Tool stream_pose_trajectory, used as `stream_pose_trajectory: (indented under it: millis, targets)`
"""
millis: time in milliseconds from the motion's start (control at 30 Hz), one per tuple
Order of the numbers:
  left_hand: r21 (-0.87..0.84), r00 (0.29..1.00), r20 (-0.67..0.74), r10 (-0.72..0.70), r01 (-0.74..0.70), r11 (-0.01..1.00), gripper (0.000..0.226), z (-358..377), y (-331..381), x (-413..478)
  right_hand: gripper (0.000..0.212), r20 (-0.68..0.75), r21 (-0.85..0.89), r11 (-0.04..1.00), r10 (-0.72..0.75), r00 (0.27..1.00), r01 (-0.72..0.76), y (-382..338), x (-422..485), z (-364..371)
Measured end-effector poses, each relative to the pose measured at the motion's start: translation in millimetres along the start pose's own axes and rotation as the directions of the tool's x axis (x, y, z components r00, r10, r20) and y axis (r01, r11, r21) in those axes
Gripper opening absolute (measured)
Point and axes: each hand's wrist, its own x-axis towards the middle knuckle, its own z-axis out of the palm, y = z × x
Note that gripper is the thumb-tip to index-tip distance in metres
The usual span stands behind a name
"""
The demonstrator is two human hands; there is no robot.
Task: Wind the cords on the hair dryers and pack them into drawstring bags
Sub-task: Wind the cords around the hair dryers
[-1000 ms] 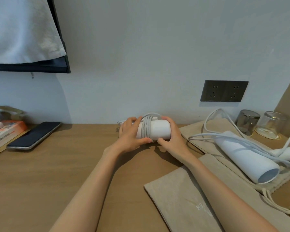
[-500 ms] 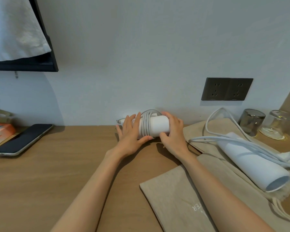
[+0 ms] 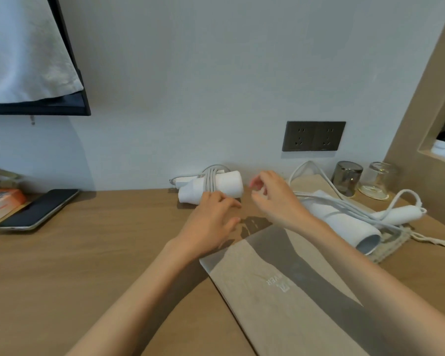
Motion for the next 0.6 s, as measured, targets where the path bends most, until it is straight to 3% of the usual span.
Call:
stream_pose_trajectory:
  millis: [133, 233, 333, 600]
  targets:
    - [0.053, 0.969, 0.246, 0.036, -0.05, 0.997, 0.027, 2, 27, -24, 0.005, 0.188, -0.119, 0.992, 0.071, 0.98, -0.049, 2, -51, -27]
    - [0.07, 0.917, 0.398, 0.037, -0.071, 0.995, 0.03, 8, 36, -41, 0.005, 0.318, -0.315, 0.947, 0.166, 0.933, -0.061, 7, -84, -37]
    - [0.099, 0.919, 0.392, 0.044, -0.089, 0.991, 0.033, 8, 37, -53, 0.019, 0.389, -0.455, 0.89, 0.22, 0.895, -0.021, 13, -106, -41]
    - [0.258, 0.944, 0.32, -0.074, -0.012, 0.966, 0.031, -8, 17, -66, 0.04, 0.45, -0.323, 0.946, 0.128, 0.884, 0.028, 0, -109, -21]
